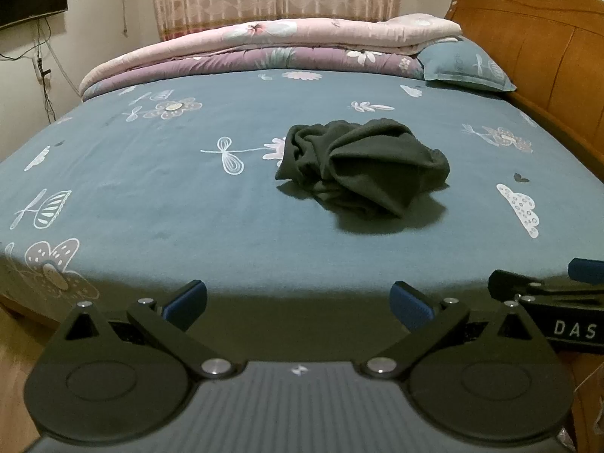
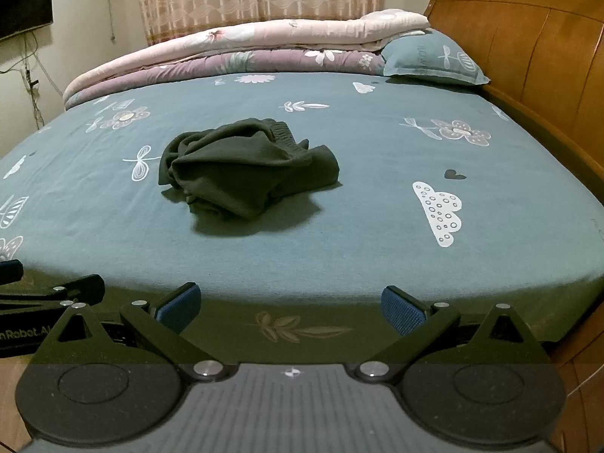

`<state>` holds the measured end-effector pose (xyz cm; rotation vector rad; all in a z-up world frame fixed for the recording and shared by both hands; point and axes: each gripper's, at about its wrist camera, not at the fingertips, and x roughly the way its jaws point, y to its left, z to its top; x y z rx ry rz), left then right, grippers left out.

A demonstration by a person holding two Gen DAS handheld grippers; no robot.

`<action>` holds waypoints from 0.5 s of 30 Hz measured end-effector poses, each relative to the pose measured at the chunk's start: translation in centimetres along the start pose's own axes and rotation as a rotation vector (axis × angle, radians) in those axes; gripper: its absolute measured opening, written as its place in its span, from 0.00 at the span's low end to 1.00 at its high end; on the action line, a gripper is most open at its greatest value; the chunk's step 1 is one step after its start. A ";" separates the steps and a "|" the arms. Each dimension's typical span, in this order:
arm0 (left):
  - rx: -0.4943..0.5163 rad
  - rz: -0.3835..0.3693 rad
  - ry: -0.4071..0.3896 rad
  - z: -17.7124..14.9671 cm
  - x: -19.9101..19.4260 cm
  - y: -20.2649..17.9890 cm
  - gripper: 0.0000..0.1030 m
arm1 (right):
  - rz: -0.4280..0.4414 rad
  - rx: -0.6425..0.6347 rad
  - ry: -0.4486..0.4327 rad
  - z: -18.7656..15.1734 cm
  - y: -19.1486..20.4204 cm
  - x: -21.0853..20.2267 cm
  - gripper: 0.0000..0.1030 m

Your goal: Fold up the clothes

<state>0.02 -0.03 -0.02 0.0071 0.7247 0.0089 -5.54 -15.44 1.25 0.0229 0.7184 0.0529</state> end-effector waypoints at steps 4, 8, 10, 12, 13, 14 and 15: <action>0.001 0.004 0.000 0.0 0.2 -0.2 0.99 | -0.008 -0.004 -0.001 0.0 0.1 0.0 1.00; 0.000 0.007 0.000 -0.1 0.2 -0.2 0.99 | -0.006 0.001 -0.006 -0.1 0.2 -0.1 1.00; -0.005 0.003 0.000 -0.1 0.2 -0.2 0.99 | 0.001 0.008 -0.009 -0.2 -0.2 -0.2 1.00; -0.008 0.002 0.001 -0.1 0.2 -0.1 0.99 | 0.003 0.010 -0.009 -0.1 -0.4 -0.3 1.00; -0.009 0.002 0.002 -0.1 0.2 0.0 0.99 | 0.003 0.014 -0.007 -0.1 -0.4 -0.2 1.00; -0.010 0.001 0.003 -0.2 0.1 0.0 0.99 | 0.003 0.014 -0.007 -0.1 -0.3 -0.1 1.00; -0.011 0.001 0.004 -0.2 0.1 0.0 0.99 | 0.004 0.013 -0.008 -0.2 -0.3 -0.1 1.00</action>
